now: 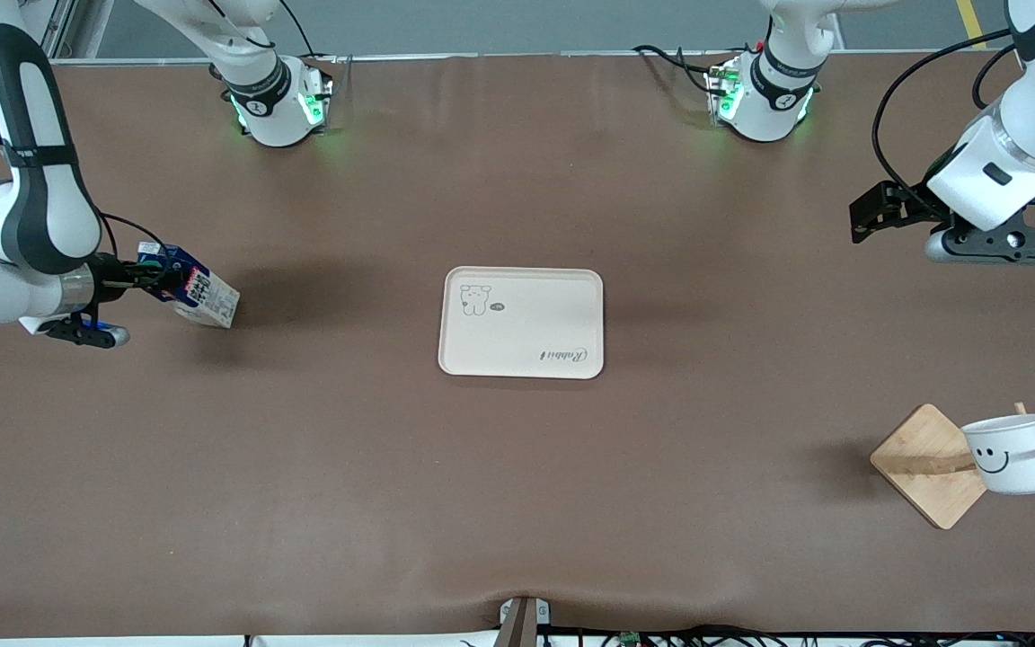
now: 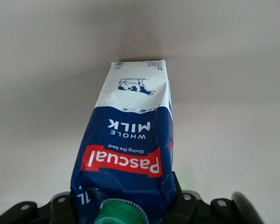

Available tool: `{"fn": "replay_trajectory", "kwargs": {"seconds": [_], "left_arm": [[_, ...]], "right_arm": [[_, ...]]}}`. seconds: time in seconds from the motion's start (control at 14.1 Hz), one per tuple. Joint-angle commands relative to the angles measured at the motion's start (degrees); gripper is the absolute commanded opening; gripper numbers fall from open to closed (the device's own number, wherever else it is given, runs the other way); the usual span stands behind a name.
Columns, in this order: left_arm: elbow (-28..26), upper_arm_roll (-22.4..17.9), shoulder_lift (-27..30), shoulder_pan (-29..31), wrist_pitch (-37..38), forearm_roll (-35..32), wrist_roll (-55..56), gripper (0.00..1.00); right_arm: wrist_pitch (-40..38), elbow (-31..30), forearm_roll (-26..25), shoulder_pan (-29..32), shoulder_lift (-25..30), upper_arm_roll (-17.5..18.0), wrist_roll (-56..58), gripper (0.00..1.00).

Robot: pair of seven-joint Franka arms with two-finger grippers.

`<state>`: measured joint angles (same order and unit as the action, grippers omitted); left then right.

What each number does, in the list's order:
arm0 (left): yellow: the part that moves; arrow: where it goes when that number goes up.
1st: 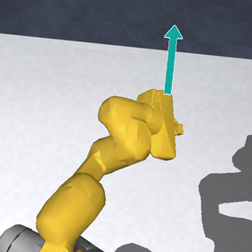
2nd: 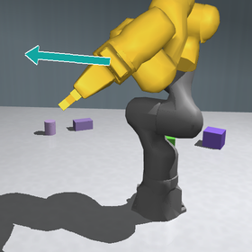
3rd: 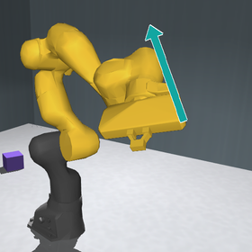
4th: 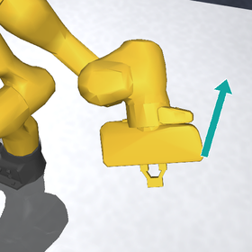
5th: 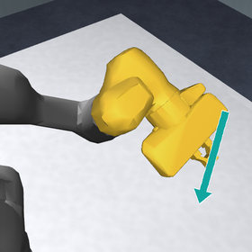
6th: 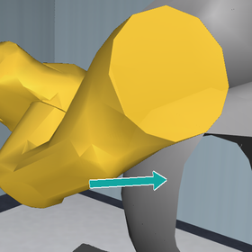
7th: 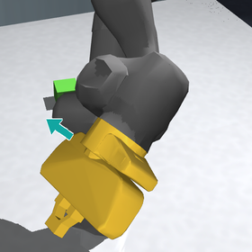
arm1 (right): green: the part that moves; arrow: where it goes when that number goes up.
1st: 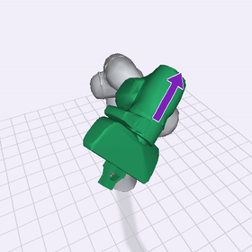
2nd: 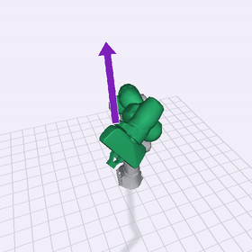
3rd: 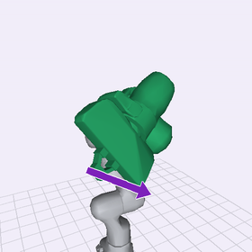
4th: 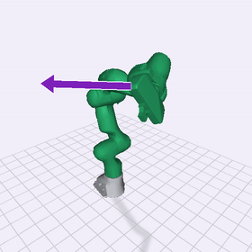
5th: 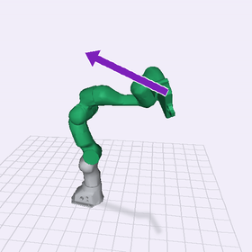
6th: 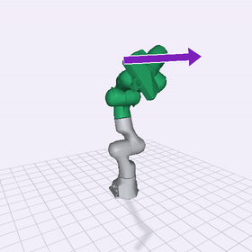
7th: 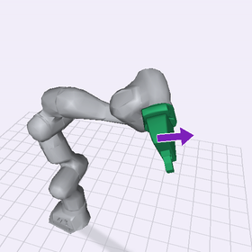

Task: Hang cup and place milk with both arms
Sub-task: 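Lower the milk carton onto the table with the right gripper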

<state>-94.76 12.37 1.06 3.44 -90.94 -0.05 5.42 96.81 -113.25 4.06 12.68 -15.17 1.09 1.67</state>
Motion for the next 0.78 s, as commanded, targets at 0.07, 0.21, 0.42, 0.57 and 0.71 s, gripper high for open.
{"fn": "replay_trajectory", "kwargs": {"seconds": [0.07, 0.21, 0.42, 0.57, 0.71], "left_arm": [[-0.17, 0.11, -0.09, 0.25, -0.82, -0.04, -0.41, 1.0], [-0.17, 0.11, -0.18, 0.25, -0.82, -0.04, -0.41, 1.0], [0.01, 0.11, -0.18, 0.25, -0.82, -0.04, -0.41, 1.0], [0.18, 0.11, -0.18, 0.25, -0.82, -0.04, -0.41, 1.0], [0.62, 0.11, -0.09, 0.25, -0.73, -0.04, -0.24, 1.0]], "right_arm": [[0.83, -0.92, -1.16, 0.76, -0.47, 0.67, 0.87, 0.12], [1.45, -0.83, -1.16, 1.03, -1.0, 0.67, 0.79, 0.68], [0.93, -0.39, -1.07, 0.77, -1.0, 0.75, 0.79, 1.0], [0.75, -0.22, -0.99, 0.59, -0.91, 0.75, 0.79, 1.0], [0.4, 0.57, -0.99, 0.41, -0.91, 0.75, 0.61, 1.0]]}}
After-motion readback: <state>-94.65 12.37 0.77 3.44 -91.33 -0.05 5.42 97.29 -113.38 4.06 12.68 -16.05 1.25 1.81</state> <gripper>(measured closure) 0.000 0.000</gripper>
